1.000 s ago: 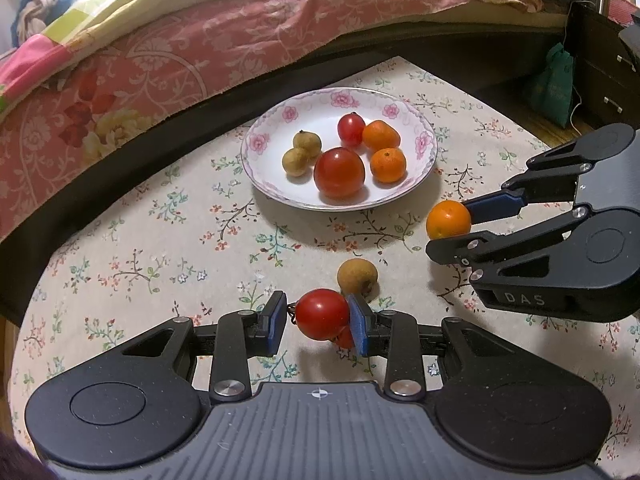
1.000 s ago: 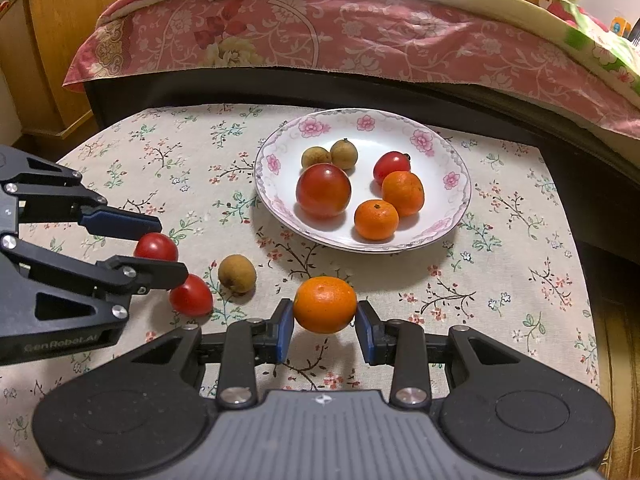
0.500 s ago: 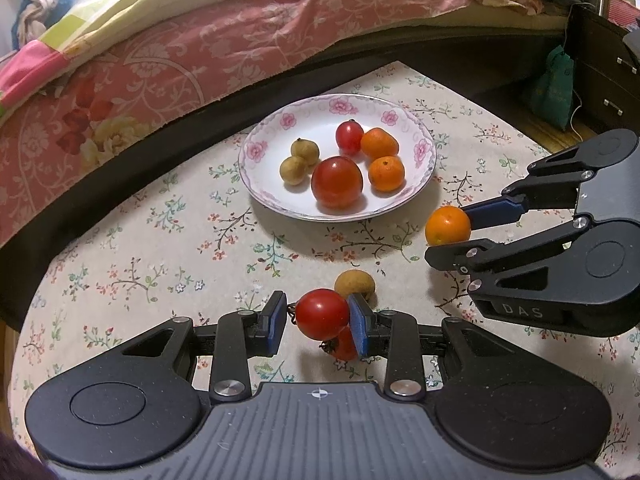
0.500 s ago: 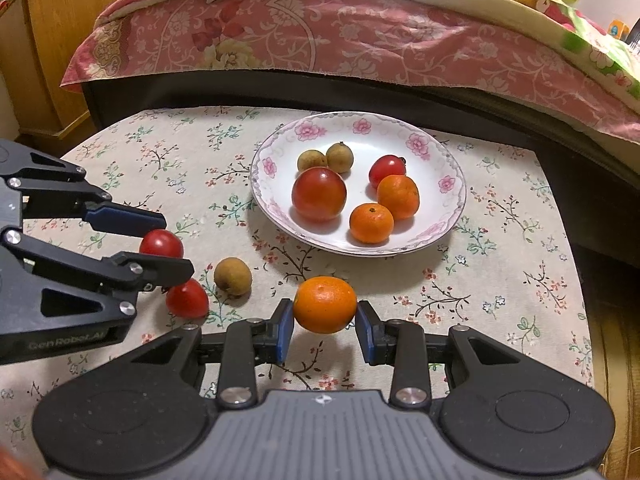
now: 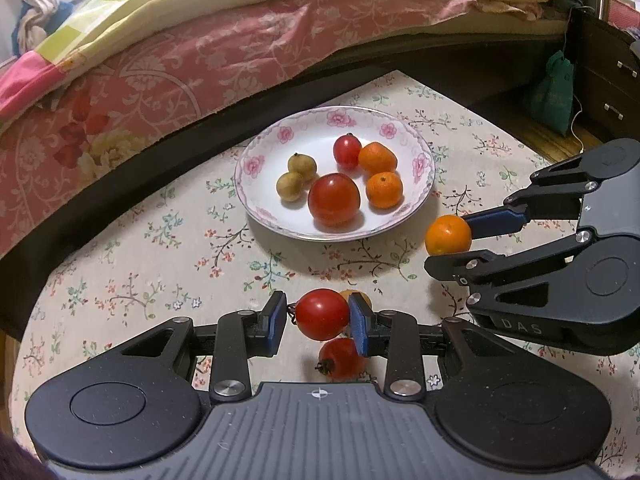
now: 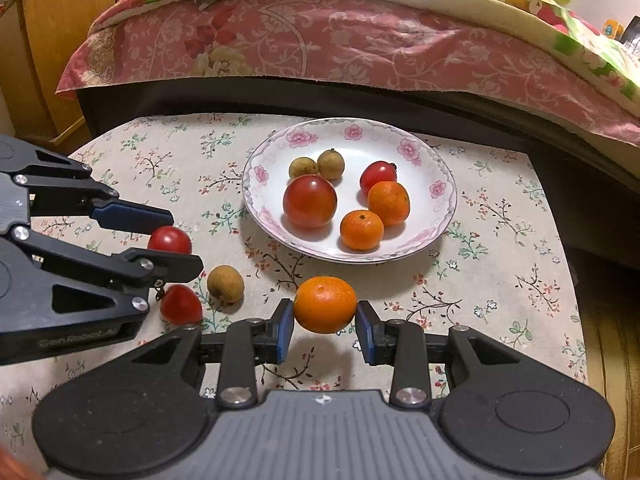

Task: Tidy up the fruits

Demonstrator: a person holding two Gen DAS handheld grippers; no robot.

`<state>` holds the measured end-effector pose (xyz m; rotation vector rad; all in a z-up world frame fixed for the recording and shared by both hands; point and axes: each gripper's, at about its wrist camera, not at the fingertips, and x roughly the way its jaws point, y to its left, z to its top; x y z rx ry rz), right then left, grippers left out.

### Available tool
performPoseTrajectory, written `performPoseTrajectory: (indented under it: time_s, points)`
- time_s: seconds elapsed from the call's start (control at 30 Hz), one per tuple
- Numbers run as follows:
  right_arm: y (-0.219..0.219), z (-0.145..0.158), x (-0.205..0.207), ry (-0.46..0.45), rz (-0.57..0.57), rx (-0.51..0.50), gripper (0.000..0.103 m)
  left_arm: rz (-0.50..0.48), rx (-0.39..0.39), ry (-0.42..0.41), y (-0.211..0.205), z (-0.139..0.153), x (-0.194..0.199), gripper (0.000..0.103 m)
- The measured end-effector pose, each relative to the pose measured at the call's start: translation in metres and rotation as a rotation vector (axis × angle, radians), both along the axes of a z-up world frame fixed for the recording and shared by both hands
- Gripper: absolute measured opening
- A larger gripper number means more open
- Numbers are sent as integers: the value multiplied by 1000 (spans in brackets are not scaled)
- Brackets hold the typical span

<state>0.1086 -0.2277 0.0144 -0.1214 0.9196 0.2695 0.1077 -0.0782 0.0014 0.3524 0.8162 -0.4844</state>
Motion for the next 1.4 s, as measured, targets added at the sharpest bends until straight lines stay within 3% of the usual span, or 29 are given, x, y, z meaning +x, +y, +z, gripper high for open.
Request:
performPoseTrajectory:
  time_s: [0.83, 1.4]
  points:
    - [3, 3, 2, -22, -9, -11, 34, 4, -7, -20, -8, 5, 9, 41]
    - [0, -5, 0, -3, -9, -4, 34, -28, -1, 70, 28, -18, -20, 44]
